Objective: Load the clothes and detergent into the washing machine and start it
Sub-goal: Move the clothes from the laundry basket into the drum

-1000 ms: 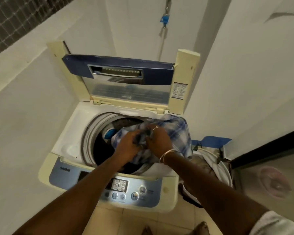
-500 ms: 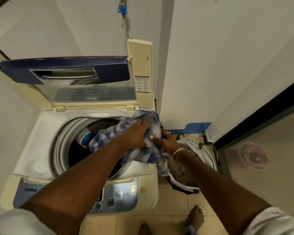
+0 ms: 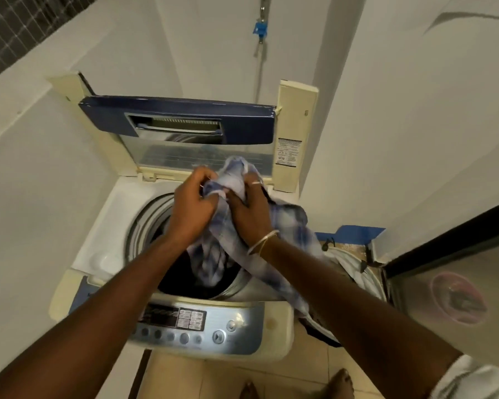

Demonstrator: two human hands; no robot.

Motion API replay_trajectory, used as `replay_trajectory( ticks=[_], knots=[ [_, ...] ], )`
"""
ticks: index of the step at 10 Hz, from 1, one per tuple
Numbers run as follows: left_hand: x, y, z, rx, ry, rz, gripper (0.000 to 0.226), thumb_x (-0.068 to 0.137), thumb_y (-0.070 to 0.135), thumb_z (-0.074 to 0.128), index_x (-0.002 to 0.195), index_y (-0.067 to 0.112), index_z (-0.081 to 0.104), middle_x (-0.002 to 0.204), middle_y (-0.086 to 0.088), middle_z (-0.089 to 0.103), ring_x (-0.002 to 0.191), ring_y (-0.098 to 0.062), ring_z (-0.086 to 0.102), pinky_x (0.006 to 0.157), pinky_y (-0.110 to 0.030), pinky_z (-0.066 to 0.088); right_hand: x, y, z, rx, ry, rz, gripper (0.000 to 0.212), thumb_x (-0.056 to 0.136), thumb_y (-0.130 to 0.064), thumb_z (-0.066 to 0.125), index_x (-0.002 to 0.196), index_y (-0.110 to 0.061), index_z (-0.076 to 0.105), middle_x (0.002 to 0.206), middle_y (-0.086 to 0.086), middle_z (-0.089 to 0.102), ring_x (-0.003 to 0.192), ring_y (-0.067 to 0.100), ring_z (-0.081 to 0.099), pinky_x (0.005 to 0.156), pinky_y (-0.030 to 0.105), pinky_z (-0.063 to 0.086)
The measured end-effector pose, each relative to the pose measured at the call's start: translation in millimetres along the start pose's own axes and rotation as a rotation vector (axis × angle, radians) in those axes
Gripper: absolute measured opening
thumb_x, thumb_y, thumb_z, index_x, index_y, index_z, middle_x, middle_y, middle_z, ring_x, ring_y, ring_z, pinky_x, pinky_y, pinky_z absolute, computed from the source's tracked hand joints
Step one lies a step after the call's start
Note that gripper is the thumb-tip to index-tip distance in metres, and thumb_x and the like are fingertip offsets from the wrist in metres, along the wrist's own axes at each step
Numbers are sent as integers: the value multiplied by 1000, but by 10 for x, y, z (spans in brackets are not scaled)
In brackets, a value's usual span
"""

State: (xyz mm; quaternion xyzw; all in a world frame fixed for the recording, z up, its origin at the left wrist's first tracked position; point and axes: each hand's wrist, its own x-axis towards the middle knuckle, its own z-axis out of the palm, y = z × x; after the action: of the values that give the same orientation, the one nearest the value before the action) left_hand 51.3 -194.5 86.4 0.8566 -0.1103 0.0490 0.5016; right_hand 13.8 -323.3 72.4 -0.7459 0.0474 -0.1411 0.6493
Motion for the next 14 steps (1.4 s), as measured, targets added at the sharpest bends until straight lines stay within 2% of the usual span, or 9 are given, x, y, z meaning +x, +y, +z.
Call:
replay_trajectory(
  ticks=[2,4,5,6,7,8,10,13,14],
  knots=[
    [279,164,-1059,-178,422,-20,23,76,5,56,88,25,58,84,7,60,75,-4,55,76,-19,47,374,-736,1126,282,-74,-72,42,95,-19,58,132,-5,44,119,14,59,109,20,60,97,39,51],
    [274,-187,-1232,-197,398,-136,14,85,6,61,89,19,63,81,7,63,71,-2,57,72,-20,49,478,-543,1466,204,-74,-51,51,94,-29,58,140,-14,40,127,10,59,114,23,60,98,45,49],
    [150,-463,-1038,-145,299,-222,11,86,11,68,92,21,66,84,7,68,76,-7,63,76,-28,54,376,-131,1350,69,-70,11,49,95,-29,57,136,-7,42,120,12,62,107,24,61,94,42,49],
    [-114,-879,-690,102,-56,-366,16,90,19,68,104,27,66,103,-1,70,95,-23,68,89,-37,55,172,514,1032,-285,-245,307,58,96,-36,56,143,-7,38,125,19,60,113,35,60,90,34,47],
    [-343,-1072,-427,307,-371,-422,38,93,15,66,130,12,58,125,-13,65,111,-29,64,93,-31,49,24,818,754,-574,-503,575,61,96,-33,58,145,-5,36,136,21,53,124,38,54,96,37,43],
    [-583,-1168,-69,430,-617,-404,59,91,14,68,146,11,46,146,-14,52,132,-29,52,109,-35,39,-110,963,384,-990,-787,412,49,95,-38,54,137,-13,48,133,13,59,123,35,56,100,41,43],
    [-651,-1148,346,473,-687,-427,53,88,19,70,138,15,55,134,-9,62,123,-26,59,104,-33,45,-151,812,137,-1648,-996,90,43,95,-45,52,128,-18,60,128,8,62,122,35,55,101,48,43],
    [-631,-1324,455,458,-502,-506,26,95,21,55,120,23,62,109,-5,71,90,-18,67,75,-23,48,-74,877,328,-1315,-816,10,33,96,-21,56,127,-10,59,127,12,60,114,33,62,88,41,52],
    [-593,-1168,272,98,-101,-599,24,99,22,49,115,13,65,105,-9,71,94,-26,68,84,-38,57,91,712,663,-792,-536,21,21,93,-13,56,111,-3,61,114,18,59,107,32,59,88,36,46]
  ],
)
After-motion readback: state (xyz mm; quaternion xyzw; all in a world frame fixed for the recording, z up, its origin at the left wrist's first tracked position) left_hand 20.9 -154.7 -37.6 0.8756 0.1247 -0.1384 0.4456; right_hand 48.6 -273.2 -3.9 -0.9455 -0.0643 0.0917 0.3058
